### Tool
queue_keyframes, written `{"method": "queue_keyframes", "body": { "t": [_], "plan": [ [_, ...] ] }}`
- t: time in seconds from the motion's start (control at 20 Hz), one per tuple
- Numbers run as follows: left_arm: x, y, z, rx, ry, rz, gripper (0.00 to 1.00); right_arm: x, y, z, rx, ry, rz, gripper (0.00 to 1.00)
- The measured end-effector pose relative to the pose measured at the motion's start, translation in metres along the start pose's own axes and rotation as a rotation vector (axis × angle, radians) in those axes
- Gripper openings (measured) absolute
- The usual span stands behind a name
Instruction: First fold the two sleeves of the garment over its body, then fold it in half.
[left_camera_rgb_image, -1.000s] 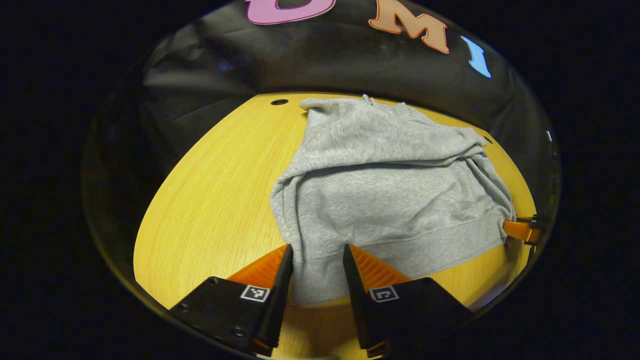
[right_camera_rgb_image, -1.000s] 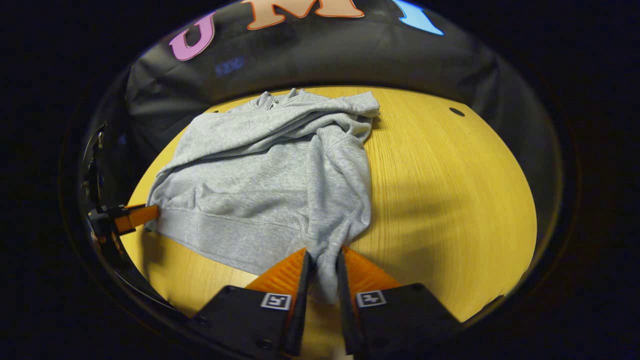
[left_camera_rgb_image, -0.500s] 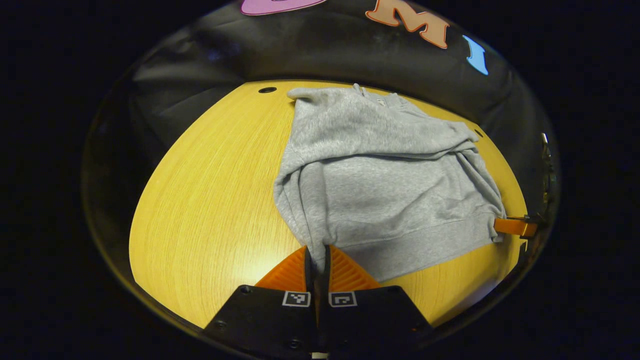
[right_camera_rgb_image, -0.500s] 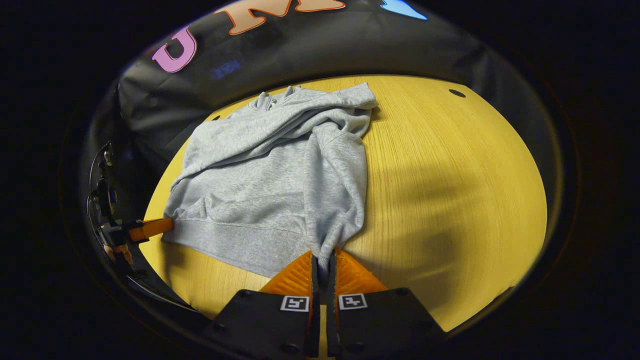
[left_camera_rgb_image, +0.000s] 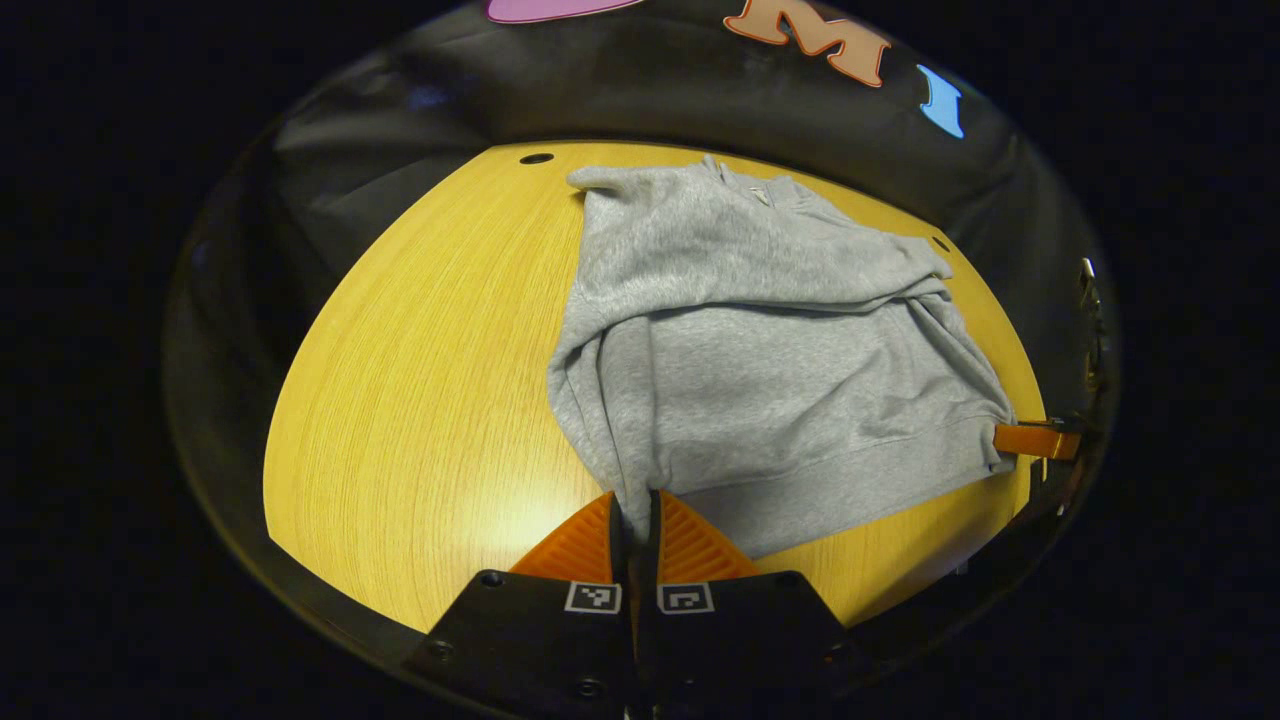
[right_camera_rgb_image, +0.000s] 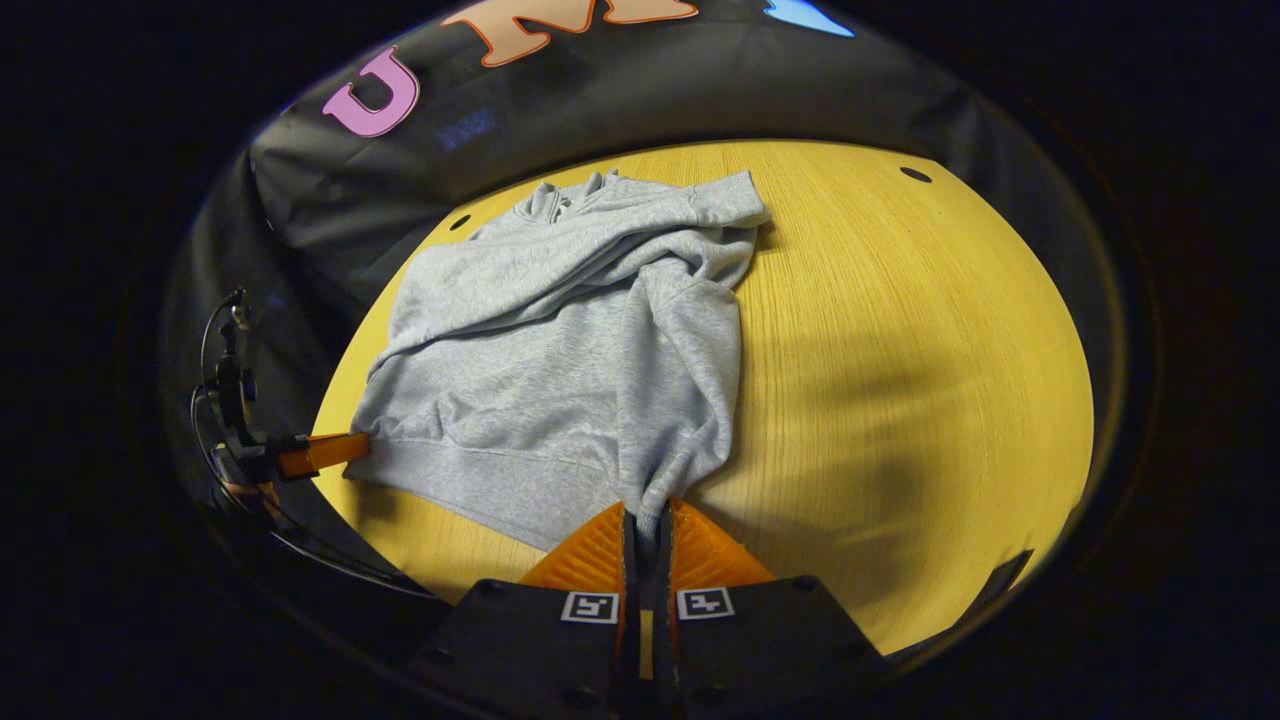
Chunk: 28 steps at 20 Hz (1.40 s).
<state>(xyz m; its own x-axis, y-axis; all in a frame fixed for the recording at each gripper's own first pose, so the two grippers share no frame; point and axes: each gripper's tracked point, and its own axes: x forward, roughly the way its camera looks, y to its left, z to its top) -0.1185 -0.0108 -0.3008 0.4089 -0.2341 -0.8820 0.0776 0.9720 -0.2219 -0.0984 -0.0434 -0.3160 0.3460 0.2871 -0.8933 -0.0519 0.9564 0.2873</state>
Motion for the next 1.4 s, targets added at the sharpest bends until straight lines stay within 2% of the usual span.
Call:
{"method": "queue_keyframes", "body": {
  "t": [0.25,0.5,0.75,1.0,1.2,1.3,1.4],
  "plan": [
    [-0.019,-0.003,0.033,-0.06,-0.055,-0.013,0.0,-0.027,0.019,0.035,0.053,-0.063,0.08,0.07],
    [-0.038,-0.004,0.085,-0.069,-0.136,-0.026,0.0,-0.041,0.022,0.085,0.119,-0.149,0.117,0.07],
    [-0.04,-0.009,0.112,-0.084,-0.143,-0.043,0.0,-0.05,0.028,0.13,0.175,-0.214,0.155,0.07],
    [-0.038,-0.005,0.155,-0.138,-0.155,-0.067,0.0,-0.04,0.035,0.182,0.259,-0.256,0.187,0.07],
    [-0.022,-0.004,0.185,-0.202,-0.137,-0.081,0.0,-0.014,0.031,0.212,0.31,-0.235,0.182,0.07],
    [-0.006,-0.003,0.199,-0.258,-0.119,-0.093,0.0,0.001,0.029,0.225,0.346,-0.218,0.183,0.07],
    [0.012,0.001,0.21,-0.375,-0.099,-0.099,0.0,0.019,0.024,0.235,0.362,-0.2,0.168,0.07]
  ]
}}
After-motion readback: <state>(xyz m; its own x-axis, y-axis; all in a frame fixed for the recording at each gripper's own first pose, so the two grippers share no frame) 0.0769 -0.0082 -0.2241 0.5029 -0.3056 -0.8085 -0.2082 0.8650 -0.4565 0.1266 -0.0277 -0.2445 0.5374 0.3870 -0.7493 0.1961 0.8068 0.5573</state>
